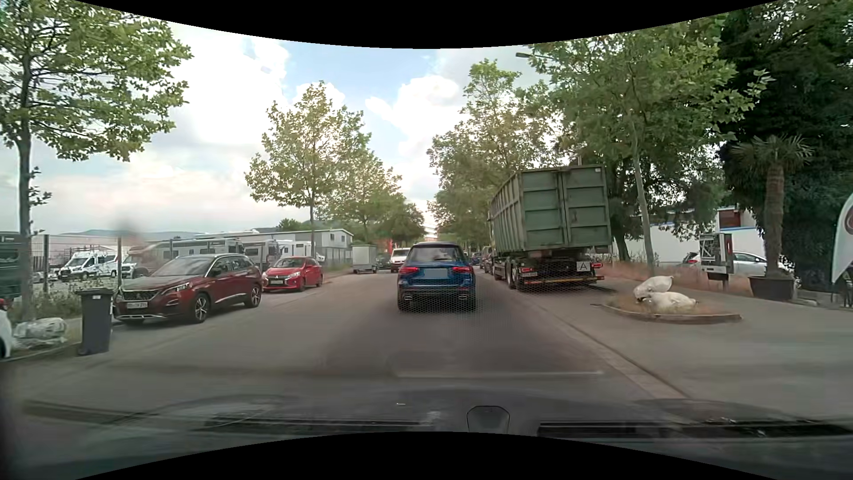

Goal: Follow the waypoints while adhering to traffic rules and regulations

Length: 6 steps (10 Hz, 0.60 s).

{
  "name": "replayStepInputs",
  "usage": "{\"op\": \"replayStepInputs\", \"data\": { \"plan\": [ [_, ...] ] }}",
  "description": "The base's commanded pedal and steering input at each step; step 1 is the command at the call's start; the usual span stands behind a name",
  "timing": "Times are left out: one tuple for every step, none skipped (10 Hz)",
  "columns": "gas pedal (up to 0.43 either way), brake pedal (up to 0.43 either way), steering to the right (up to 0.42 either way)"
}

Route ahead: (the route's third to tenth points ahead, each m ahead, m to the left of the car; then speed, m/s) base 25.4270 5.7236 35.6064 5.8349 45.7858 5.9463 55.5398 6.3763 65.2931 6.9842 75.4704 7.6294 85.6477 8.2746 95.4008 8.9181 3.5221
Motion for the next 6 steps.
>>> {"op": "replayStepInputs", "data": {
  "plan": [
    [0.000, 0.128, -0.002],
    [0.000, 0.134, -0.002],
    [0.000, 0.140, -0.003],
    [0.000, 0.140, -0.003],
    [0.000, 0.152, -0.003],
    [0.000, 0.159, -0.002]
  ]
}}
